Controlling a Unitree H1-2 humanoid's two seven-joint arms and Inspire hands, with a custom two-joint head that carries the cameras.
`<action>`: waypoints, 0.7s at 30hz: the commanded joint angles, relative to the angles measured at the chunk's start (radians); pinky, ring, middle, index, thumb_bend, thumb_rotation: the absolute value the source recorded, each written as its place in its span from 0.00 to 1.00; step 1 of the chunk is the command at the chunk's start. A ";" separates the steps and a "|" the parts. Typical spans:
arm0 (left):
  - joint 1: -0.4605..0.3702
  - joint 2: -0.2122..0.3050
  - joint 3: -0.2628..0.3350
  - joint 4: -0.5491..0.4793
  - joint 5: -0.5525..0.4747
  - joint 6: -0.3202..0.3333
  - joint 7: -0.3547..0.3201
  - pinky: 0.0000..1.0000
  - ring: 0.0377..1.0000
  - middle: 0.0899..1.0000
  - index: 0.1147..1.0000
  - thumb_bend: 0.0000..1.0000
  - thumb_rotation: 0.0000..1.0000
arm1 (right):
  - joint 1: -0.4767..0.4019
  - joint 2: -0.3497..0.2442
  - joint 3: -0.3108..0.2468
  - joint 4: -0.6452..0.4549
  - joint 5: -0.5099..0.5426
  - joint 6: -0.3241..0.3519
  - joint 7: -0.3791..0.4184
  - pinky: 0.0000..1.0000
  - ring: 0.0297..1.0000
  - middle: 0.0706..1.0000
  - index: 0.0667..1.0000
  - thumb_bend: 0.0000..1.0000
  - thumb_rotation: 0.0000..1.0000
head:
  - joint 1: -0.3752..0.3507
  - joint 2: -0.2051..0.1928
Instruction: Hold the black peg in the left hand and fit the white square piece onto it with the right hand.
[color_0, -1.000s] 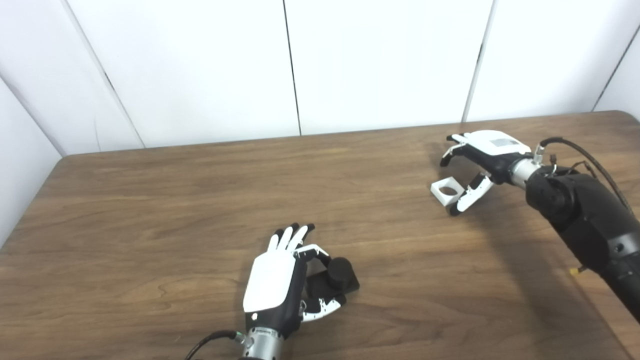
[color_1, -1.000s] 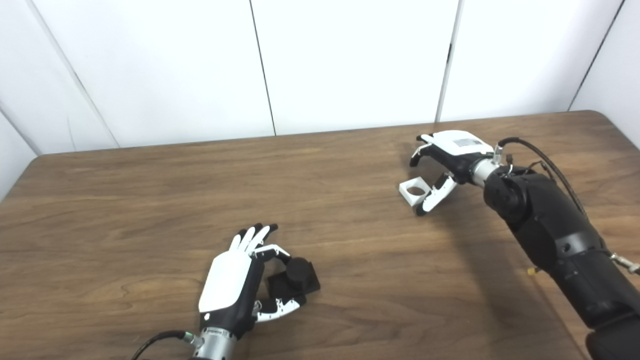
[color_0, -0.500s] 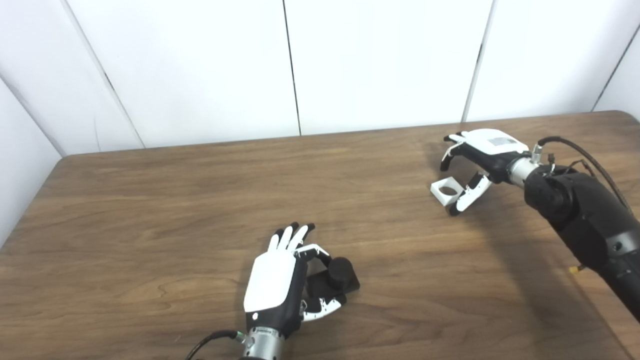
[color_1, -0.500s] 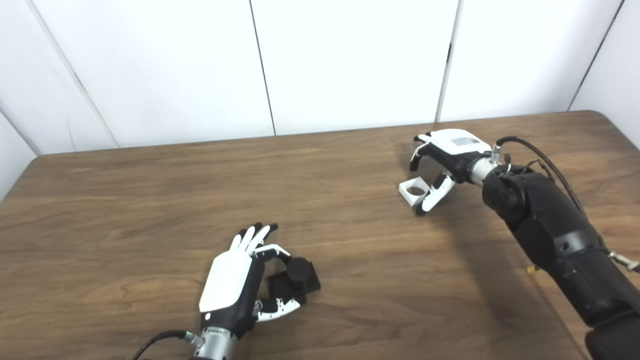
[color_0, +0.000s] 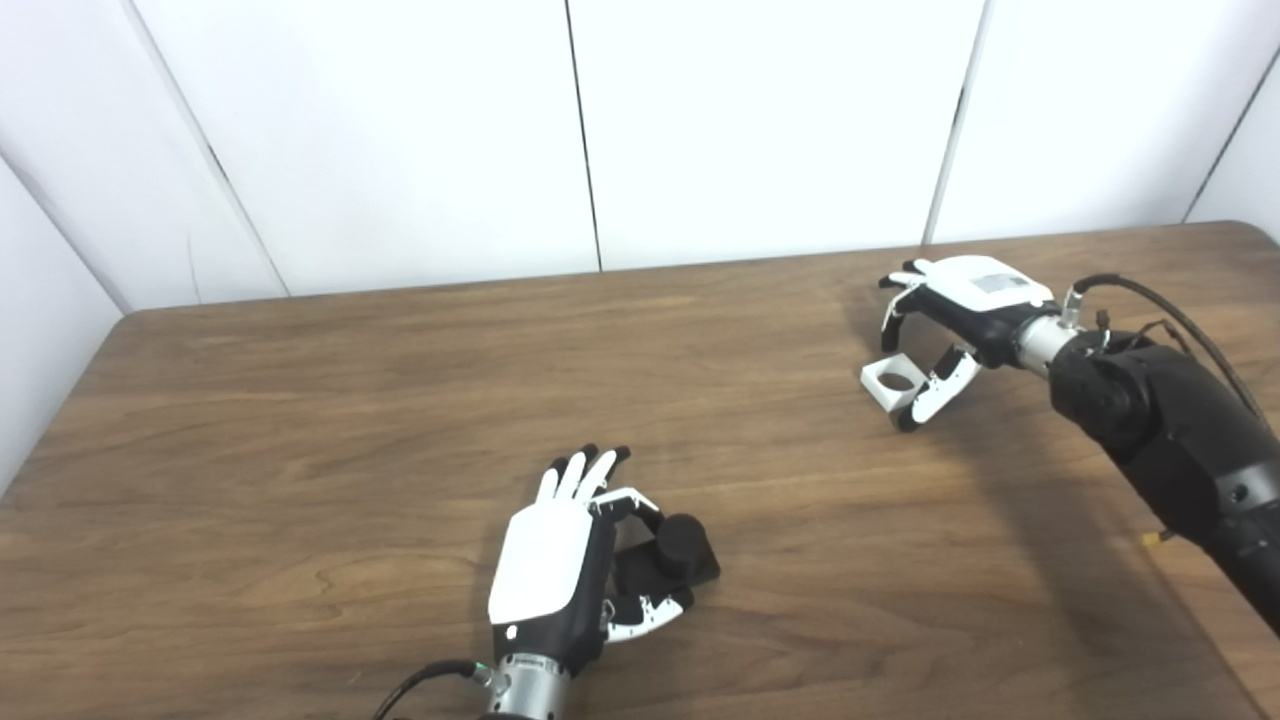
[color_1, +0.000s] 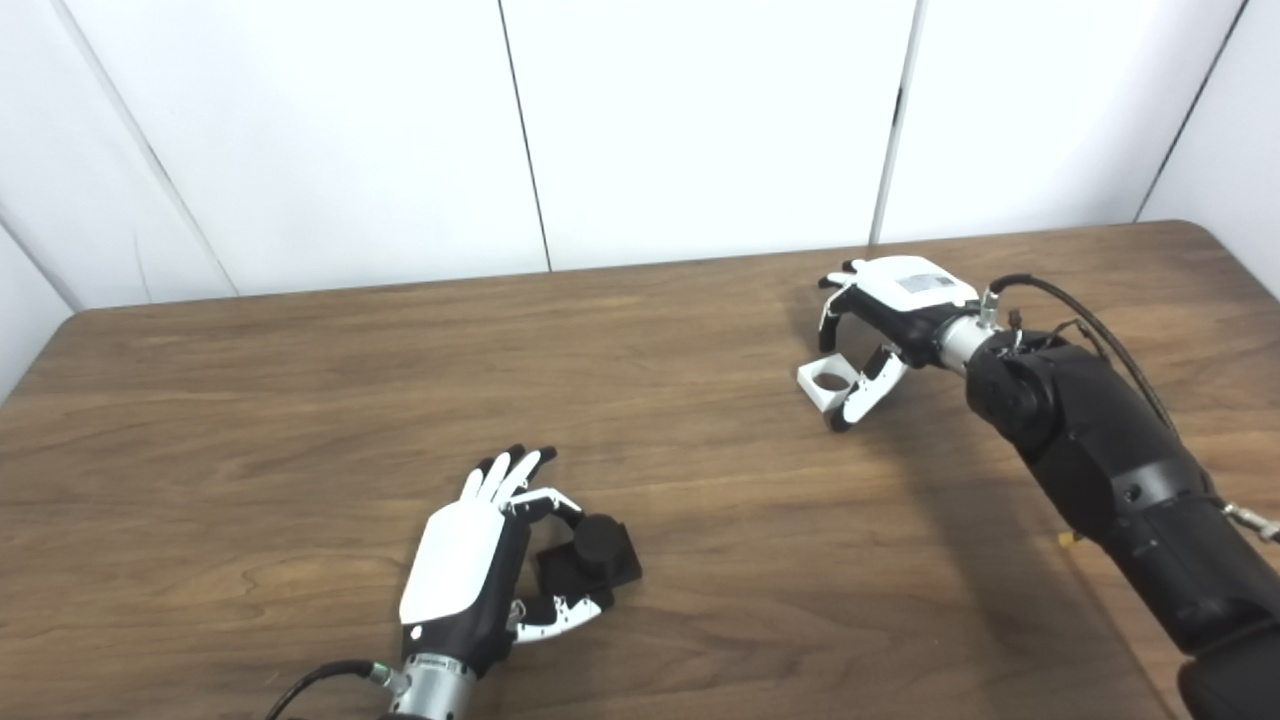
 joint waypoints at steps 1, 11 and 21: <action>0.015 -0.017 -0.009 0.021 0.019 0.013 -0.014 1.00 0.99 0.93 0.43 0.51 0.08 | -0.012 -0.005 0.012 0.013 -0.025 0.002 0.007 1.00 1.00 0.92 0.55 0.83 0.26 | 0.000 0.001; 0.010 -0.017 -0.010 0.023 0.018 0.013 -0.012 1.00 0.99 0.94 0.43 0.51 0.08 | -0.015 -0.011 0.022 0.019 -0.031 -0.008 0.016 1.00 1.00 0.93 0.55 0.77 0.32 | 0.001 0.002; 0.005 -0.020 -0.016 0.021 0.028 0.021 -0.017 1.00 0.99 0.94 0.43 0.51 0.08 | -0.017 -0.016 0.024 0.016 -0.026 -0.016 0.034 1.00 1.00 0.93 0.57 0.73 0.36 | 0.003 0.003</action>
